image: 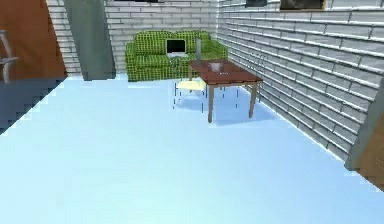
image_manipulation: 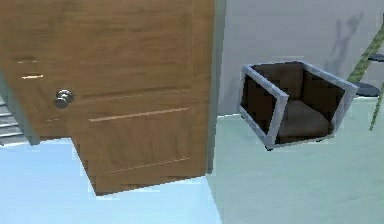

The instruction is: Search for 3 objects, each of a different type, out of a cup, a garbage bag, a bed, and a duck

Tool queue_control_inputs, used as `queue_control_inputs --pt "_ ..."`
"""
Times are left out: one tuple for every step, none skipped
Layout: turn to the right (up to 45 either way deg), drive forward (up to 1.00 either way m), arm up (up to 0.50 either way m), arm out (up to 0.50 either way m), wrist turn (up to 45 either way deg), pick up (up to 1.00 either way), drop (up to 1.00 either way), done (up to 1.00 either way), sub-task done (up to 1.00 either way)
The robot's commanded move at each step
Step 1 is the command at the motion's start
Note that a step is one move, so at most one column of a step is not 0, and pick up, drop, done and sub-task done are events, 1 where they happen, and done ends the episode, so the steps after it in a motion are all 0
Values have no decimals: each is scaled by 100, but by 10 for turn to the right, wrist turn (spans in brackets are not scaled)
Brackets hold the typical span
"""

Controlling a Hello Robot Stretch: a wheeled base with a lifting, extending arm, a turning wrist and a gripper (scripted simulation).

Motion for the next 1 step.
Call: queue_control_inputs --pt "0 5 0 0 0 0 0 0 0"
